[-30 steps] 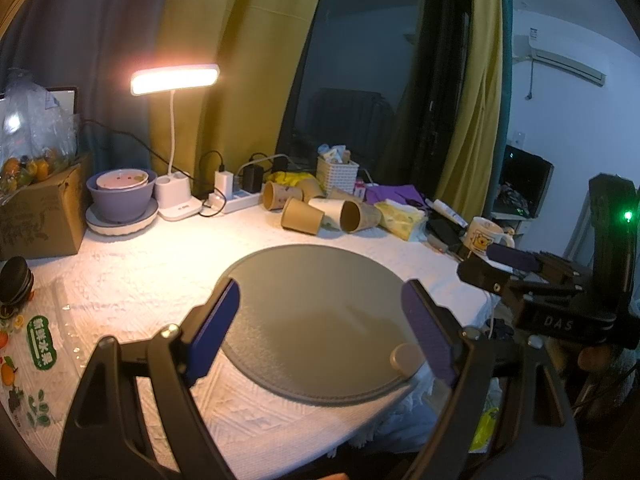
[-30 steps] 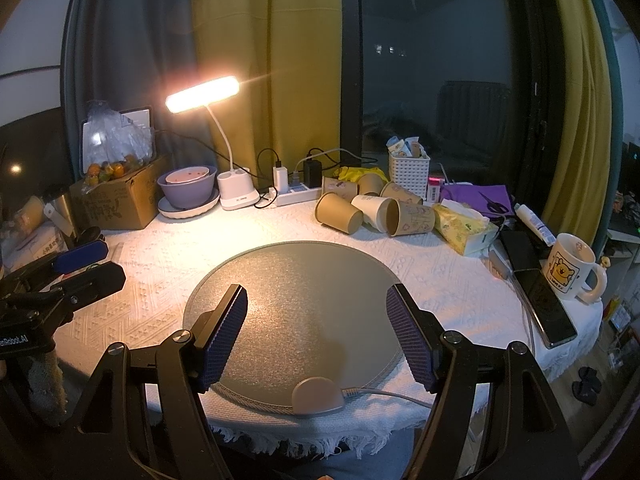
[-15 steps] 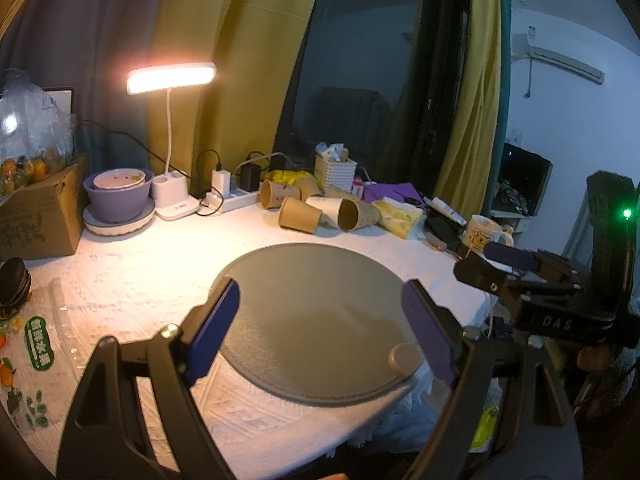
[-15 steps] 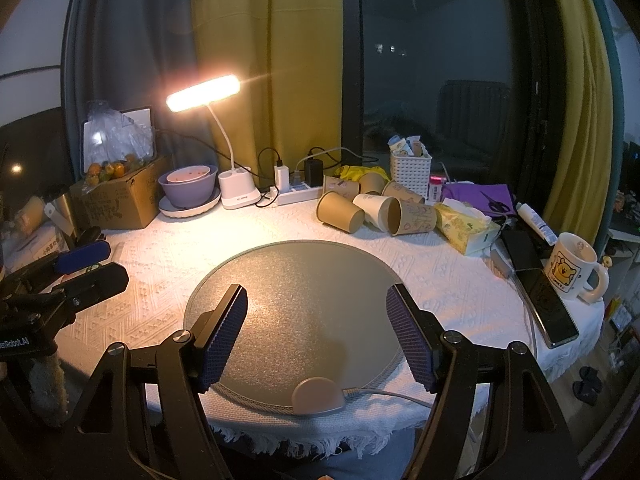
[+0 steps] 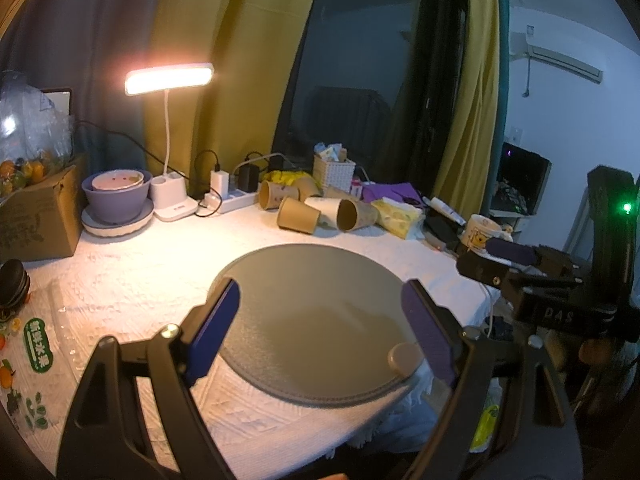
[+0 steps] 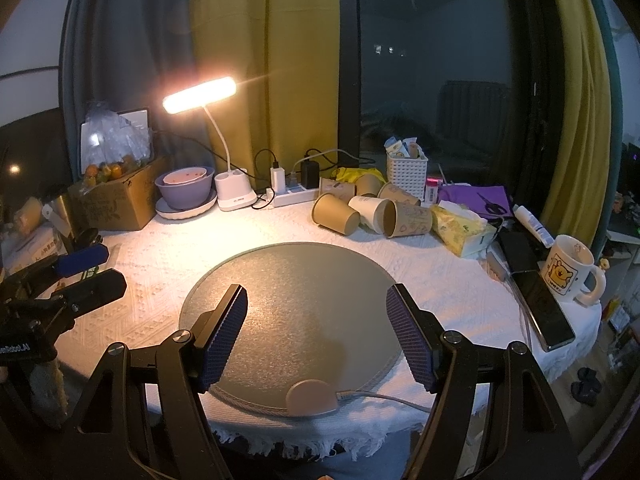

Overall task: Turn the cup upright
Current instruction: 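Move the left gripper toward the tan paper cups lying on their sides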

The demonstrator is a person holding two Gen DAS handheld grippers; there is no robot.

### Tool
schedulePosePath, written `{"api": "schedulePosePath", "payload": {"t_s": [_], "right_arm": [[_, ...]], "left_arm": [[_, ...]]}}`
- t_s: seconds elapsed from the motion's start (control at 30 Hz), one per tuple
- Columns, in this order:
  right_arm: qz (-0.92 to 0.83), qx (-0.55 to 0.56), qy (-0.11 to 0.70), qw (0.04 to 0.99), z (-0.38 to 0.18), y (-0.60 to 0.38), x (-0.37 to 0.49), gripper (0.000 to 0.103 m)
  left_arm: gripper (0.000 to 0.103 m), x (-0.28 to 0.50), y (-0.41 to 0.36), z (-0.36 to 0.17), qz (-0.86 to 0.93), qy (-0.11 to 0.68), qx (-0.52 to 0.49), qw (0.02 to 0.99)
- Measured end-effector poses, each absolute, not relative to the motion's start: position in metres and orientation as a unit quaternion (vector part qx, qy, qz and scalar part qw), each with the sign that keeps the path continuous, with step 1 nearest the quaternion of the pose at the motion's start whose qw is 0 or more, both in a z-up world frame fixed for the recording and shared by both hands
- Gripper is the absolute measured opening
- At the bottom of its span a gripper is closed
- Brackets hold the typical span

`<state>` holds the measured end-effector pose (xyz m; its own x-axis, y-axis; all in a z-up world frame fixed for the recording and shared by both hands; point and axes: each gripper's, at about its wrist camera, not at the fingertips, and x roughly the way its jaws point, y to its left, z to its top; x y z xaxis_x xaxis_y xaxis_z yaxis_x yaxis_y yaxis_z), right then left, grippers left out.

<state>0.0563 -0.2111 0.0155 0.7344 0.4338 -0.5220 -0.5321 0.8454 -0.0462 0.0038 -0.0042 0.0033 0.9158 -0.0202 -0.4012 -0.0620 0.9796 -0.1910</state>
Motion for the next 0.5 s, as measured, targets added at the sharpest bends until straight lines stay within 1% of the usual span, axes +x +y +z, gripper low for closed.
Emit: {"api": "schedulePosePath", "payload": {"t_s": [0.23, 0.5], "right_arm": [[0.261, -0.104, 0.253, 0.926, 0.016, -0.209, 0.063, 0.075], [0.260, -0.115, 0.268, 0.921, 0.006, -0.201, 0.093, 0.075]], "left_arm": [[0.084, 0.011, -0.003, 0.000, 0.004, 0.209, -0.095, 0.973], [0.084, 0.053, 0.000, -0.015, -0.001, 0.241, -0.095, 0.966]]}}
